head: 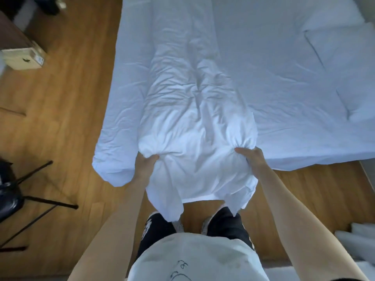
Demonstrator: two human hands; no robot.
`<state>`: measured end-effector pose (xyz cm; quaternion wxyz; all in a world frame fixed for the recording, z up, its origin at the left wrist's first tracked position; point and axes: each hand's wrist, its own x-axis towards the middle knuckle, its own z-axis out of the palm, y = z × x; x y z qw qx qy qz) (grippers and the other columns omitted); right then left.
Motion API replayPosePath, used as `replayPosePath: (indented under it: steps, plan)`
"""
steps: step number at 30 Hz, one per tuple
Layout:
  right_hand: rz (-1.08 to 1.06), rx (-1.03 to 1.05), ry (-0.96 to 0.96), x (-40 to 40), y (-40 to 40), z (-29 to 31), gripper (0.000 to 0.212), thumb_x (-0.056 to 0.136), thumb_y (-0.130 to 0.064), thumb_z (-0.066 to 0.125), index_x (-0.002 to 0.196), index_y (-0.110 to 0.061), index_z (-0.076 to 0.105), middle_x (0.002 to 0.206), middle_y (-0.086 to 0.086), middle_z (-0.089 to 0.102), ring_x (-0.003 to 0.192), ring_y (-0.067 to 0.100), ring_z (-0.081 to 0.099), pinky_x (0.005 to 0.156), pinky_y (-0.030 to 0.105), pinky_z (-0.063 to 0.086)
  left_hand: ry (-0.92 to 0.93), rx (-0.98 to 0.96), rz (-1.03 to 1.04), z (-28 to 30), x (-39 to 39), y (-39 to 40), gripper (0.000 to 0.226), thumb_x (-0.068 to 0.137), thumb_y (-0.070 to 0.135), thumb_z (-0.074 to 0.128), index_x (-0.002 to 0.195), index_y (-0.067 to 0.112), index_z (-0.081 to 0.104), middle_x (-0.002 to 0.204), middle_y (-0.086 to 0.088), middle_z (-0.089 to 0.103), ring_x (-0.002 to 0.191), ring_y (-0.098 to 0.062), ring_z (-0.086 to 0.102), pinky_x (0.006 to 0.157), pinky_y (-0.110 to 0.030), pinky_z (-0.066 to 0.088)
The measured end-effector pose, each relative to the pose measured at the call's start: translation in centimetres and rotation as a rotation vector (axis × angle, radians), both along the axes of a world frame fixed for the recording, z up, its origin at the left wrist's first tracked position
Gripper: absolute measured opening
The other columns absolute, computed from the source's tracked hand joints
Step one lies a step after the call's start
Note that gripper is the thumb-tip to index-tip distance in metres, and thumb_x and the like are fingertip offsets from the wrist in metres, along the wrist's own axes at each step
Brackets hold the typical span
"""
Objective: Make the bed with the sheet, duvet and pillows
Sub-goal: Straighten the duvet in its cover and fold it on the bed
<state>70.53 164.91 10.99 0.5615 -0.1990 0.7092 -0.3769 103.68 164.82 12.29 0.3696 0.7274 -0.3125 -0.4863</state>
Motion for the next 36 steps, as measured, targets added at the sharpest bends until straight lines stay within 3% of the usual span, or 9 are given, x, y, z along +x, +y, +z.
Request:
replayPosePath:
  steps: [5, 9, 13, 15, 22, 24, 27, 30, 36]
  plan:
    - [-0.019, 0.043, -0.002, 0.8, -1.3, 3.8, 0.050, 0.047, -0.019, 0.083, 0.091, 0.001, 0.071, 0.083, 0.021, 0.064, 0.075, 0.032, 0.062, 0.073, 0.044, 0.052, 0.014, 0.081, 0.018, 4.2, 1.3, -1.6, 0.055, 0.070, 0.014, 0.071, 0.123, 0.006, 0.056, 0.115, -0.012, 0.063, 0.105, -0.029, 0.060, 0.090, -0.040, 0.049]
    - [-0.010, 0.096, 0.037, 2.7, -1.2, 2.8, 0.024, 0.065, -0.009, 0.080, 0.086, -0.003, 0.069, 0.079, 0.019, 0.065, 0.073, 0.031, 0.063, 0.073, 0.043, 0.053, 0.034, 0.133, -0.008, 3.0, 2.8, -1.8, 0.042, 0.080, 0.002, 0.065, 0.121, 0.006, 0.057, 0.113, -0.014, 0.064, 0.105, -0.032, 0.060, 0.086, -0.037, 0.048]
    - [0.015, 0.094, 0.066, 5.9, 0.6, 1.8, 0.041, 0.060, -0.014, 0.080, 0.096, 0.002, 0.068, 0.082, 0.024, 0.067, 0.072, 0.032, 0.065, 0.071, 0.045, 0.054, 0.053, 0.131, -0.034, 1.4, 5.0, 0.3, 0.054, 0.073, 0.012, 0.068, 0.125, 0.012, 0.055, 0.114, -0.008, 0.064, 0.106, -0.030, 0.059, 0.093, -0.041, 0.049]
    - [0.014, 0.056, 0.053, 7.0, 2.1, 2.4, 0.034, 0.067, -0.011, 0.077, 0.098, 0.001, 0.069, 0.087, 0.022, 0.070, 0.073, 0.031, 0.067, 0.071, 0.044, 0.055, 0.055, 0.125, -0.028, 1.5, 6.3, 2.0, 0.052, 0.078, 0.015, 0.067, 0.128, 0.017, 0.051, 0.114, -0.004, 0.062, 0.104, -0.026, 0.058, 0.092, -0.042, 0.048]
    - [0.047, 0.120, -0.054, 7.8, 15.6, 3.6, 0.024, 0.075, -0.007, 0.075, 0.098, -0.004, 0.070, 0.089, 0.017, 0.073, 0.079, 0.034, 0.071, 0.065, 0.037, 0.058, 0.050, 0.133, -0.068, 1.3, 9.6, 15.4, 0.032, 0.087, 0.007, 0.063, 0.116, 0.020, 0.057, 0.101, -0.003, 0.066, 0.095, -0.024, 0.063, 0.076, -0.036, 0.050]
    - [0.055, 0.224, -0.072, 7.7, 20.1, 2.9, 0.034, 0.069, -0.011, 0.078, 0.099, 0.002, 0.070, 0.089, 0.021, 0.073, 0.080, 0.036, 0.071, 0.071, 0.041, 0.058, 0.018, 0.210, -0.065, 0.4, 9.8, 20.1, 0.035, 0.087, 0.003, 0.063, 0.120, 0.014, 0.057, 0.105, -0.005, 0.066, 0.100, -0.028, 0.061, 0.077, -0.034, 0.047]
    - [0.062, 0.370, -0.123, 7.7, 25.3, 2.1, 0.044, 0.061, -0.016, 0.080, 0.097, 0.007, 0.069, 0.085, 0.024, 0.072, 0.073, 0.035, 0.071, 0.060, 0.033, 0.055, 0.015, 0.327, -0.060, -0.7, 9.7, 25.6, 0.044, 0.085, 0.000, 0.064, 0.127, 0.008, 0.052, 0.116, -0.011, 0.062, 0.105, -0.029, 0.056, 0.087, -0.035, 0.041]
    - [0.077, 0.396, -0.133, 8.0, 25.3, 1.9, 0.036, 0.070, -0.016, 0.080, 0.096, 0.007, 0.069, 0.085, 0.022, 0.073, 0.073, 0.032, 0.071, 0.058, 0.030, 0.054, 0.024, 0.348, -0.025, -1.2, 10.0, 25.3, 0.047, 0.085, 0.000, 0.064, 0.129, 0.007, 0.051, 0.117, -0.012, 0.060, 0.104, -0.027, 0.055, 0.087, -0.034, 0.040]
    - [0.125, 0.294, -0.043, 8.1, 19.7, 1.5, 0.026, 0.074, -0.009, 0.076, 0.098, -0.004, 0.069, 0.089, 0.016, 0.073, 0.080, 0.033, 0.071, 0.076, 0.045, 0.058, 0.035, 0.367, -0.041, -1.1, 11.0, 19.8, 0.039, 0.084, 0.008, 0.067, 0.120, 0.016, 0.055, 0.109, -0.006, 0.065, 0.103, -0.028, 0.060, 0.090, -0.043, 0.047]
